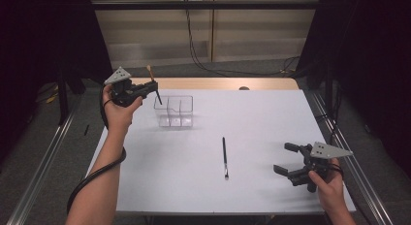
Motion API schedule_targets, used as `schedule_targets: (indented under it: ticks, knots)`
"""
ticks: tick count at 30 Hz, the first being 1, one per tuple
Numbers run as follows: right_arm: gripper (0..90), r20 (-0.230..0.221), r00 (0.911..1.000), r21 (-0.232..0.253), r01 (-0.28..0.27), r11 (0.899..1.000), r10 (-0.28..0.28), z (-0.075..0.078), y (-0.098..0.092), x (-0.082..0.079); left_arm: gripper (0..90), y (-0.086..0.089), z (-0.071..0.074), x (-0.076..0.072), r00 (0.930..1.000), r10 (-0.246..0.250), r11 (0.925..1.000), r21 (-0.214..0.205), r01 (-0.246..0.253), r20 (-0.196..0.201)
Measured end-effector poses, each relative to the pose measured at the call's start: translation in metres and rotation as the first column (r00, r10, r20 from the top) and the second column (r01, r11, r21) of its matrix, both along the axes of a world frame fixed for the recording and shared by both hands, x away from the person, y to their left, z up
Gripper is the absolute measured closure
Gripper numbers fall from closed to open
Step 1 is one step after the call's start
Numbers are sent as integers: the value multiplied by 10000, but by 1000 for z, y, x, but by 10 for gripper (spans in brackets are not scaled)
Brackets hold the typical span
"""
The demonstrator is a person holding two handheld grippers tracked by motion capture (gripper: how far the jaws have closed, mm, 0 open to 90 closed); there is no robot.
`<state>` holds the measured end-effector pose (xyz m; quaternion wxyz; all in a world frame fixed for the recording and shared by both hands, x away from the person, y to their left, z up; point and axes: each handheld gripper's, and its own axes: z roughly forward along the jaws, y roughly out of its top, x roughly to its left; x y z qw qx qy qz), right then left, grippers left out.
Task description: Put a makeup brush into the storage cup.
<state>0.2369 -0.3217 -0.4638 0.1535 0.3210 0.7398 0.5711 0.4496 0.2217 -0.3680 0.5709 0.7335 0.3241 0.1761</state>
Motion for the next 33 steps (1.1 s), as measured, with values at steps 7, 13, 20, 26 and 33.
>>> schedule_targets:
  ticks: [7,13,20,26,33]
  knots:
    - [20,27,10000,6,-34,10000,34,0,0,0,834,1,-5,-1,9999,91,9999,80,-90,-100]
    - [20,21,10000,1,-50,10000,50,0,1,0,834,-2,-9,-1,9999,-2,9997,259,4,-101]
    - [20,20,10000,4,-48,10000,48,0,-1,-2,834,-5,-16,-1,9998,16,9996,281,-9,-222]
    - [20,47,10000,-11,-61,10000,61,0,-1,-2,833,-6,-20,-1,9995,-13,9997,243,21,-327]
    - [20,72,9999,-7,-77,10000,77,0,0,-2,833,-6,-22,-2,9992,-11,9997,233,20,-394]
